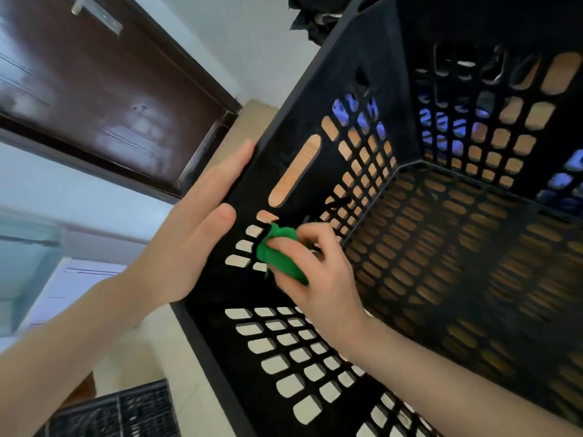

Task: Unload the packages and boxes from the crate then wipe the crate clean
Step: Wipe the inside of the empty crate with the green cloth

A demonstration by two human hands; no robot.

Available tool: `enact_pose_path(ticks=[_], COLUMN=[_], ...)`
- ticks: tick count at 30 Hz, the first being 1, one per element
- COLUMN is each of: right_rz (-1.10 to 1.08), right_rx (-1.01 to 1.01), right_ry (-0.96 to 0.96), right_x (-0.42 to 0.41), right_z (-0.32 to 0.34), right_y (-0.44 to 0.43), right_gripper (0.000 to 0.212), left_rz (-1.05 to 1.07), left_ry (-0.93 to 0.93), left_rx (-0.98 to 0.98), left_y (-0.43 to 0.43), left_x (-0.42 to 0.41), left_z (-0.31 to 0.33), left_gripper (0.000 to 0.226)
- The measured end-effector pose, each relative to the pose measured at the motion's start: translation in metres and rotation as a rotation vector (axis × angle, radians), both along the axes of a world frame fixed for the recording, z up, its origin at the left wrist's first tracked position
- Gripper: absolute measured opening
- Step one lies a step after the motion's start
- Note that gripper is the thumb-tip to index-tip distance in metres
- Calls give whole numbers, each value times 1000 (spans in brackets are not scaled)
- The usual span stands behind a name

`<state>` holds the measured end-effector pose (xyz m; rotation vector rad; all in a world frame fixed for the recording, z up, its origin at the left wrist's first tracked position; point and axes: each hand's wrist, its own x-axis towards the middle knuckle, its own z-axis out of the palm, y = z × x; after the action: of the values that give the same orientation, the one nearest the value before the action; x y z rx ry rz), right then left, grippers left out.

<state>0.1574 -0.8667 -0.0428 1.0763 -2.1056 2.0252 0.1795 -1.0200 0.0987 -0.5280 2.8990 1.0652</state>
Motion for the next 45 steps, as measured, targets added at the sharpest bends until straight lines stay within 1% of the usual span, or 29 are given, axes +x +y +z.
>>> enact_pose_path(ticks=[2,3,6,9,11,16,17,20,23,26,28,30,32,34,38,40,42,43,45], right_rz=[28,40,101,219,223,131,123,167,201,210,267,303,319,309,257,252,273,296,351], right_rx=[81,123,262,371,325,-79,-135,-231,-188,-18,135,280,340,265,-75,-181,-191,-158,-14], right_ry=[34,61,112,69,5,-108,-102,12,135,278,275,239,182,121,56,61,108,128,141], right_x=[3,3,5,9,11,17,18,19,13,11,11,9,8,10,22,21,18,18,17], right_z=[-25,-36,-65,-85,-80,-3,11,38,29,-18,-57,-86,-93,-77,-4,26,28,19,-16], right_y=[4,5,12,24,23,1,0,0,-5,-1,11,22,26,24,8,-2,-4,-1,9], right_gripper=[35,36,43,61,63,47,46,42,34,29,33,43,45,40,32,30,29,31,36], left_rz=[-128,-151,-148,-167,-172,-184,-196,-207,-205,-199,-182,-173,-172,-167,-167,-178,-183,-184,-177], left_ry=[-35,-54,-42,-50,-48,-27,-19,-3,9,7,-4,-18,-31,-35,-19,-12,-6,-4,0], left_rx=[-91,-115,-151,-207,-250,-287,-286,-279,-264,-271,-265,-266,-263,-268,-260,-242,-236,-242,-257], left_y=[15,19,25,24,26,27,27,26,26,27,28,28,28,28,27,27,27,27,28], left_x=[3,7,12,9,10,9,9,10,10,10,11,11,11,10,11,11,10,10,10], left_z=[7,12,16,15,15,17,18,18,17,17,17,17,16,17,18,17,17,17,17], left_gripper=[56,57,57,55,53,55,55,56,57,58,59,60,61,61,59,57,57,58,59])
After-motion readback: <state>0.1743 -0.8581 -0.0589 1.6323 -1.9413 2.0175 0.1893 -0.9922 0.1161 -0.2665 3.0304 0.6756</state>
